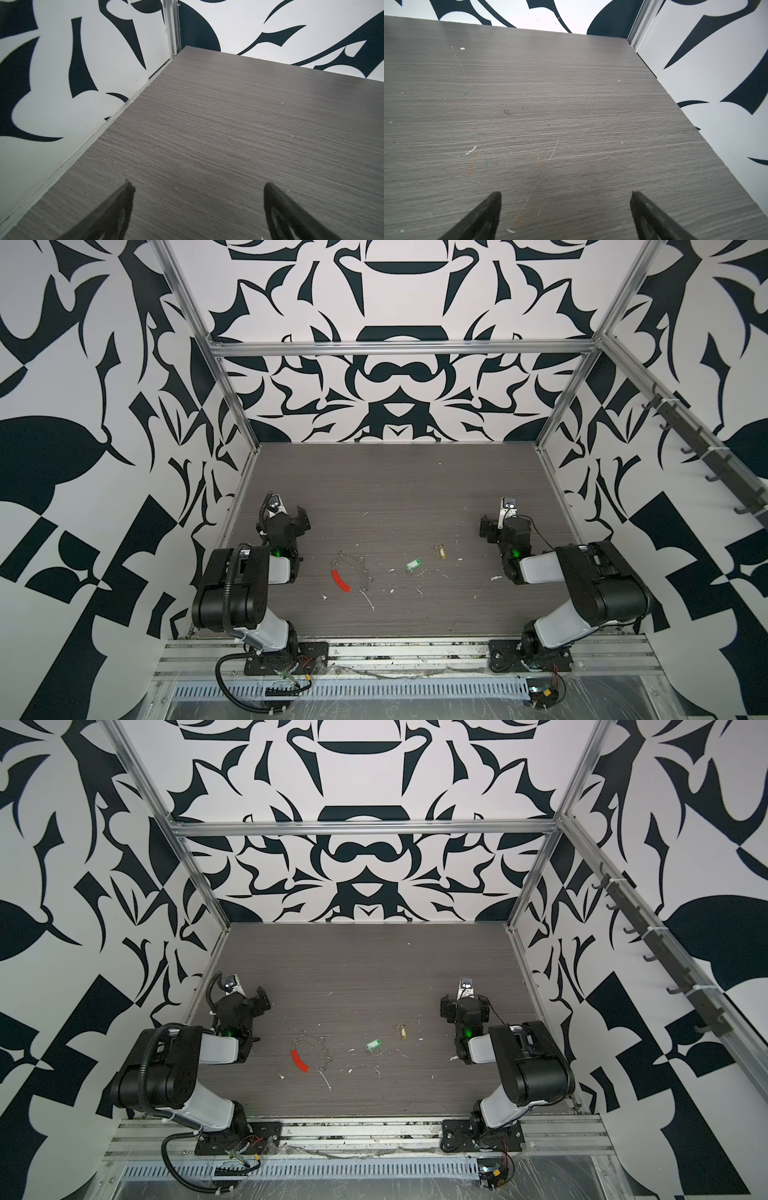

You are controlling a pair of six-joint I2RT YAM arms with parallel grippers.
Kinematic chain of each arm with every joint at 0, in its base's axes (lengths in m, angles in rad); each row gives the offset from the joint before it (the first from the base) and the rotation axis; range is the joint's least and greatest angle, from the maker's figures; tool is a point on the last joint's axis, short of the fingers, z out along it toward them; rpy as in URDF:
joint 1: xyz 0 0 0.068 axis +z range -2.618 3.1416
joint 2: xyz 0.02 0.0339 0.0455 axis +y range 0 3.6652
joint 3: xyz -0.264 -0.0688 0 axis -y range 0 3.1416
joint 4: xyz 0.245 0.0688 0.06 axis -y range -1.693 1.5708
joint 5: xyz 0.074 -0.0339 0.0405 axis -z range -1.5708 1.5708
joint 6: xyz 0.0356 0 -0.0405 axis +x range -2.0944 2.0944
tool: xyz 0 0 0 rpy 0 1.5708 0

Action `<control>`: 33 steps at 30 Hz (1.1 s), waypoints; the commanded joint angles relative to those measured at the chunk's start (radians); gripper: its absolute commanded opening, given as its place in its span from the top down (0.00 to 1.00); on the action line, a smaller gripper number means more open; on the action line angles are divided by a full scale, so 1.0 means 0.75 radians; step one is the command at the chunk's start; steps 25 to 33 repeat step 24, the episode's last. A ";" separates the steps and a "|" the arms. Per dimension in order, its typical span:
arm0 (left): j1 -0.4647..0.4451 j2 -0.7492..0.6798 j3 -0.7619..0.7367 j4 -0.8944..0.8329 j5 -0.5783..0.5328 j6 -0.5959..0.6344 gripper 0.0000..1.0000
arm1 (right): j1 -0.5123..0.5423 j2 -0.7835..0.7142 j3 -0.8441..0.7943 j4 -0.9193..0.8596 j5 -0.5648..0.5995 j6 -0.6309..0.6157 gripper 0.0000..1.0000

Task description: Remove the keys from the keyring

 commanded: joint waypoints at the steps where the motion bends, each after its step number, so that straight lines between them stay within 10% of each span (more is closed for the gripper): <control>1: 0.003 0.003 0.005 0.030 0.001 -0.010 0.01 | -0.006 -0.024 0.024 0.045 0.010 0.001 0.00; 33: 0.003 0.006 0.006 0.030 0.001 -0.010 0.00 | -0.005 -0.019 0.024 0.050 0.010 0.003 0.00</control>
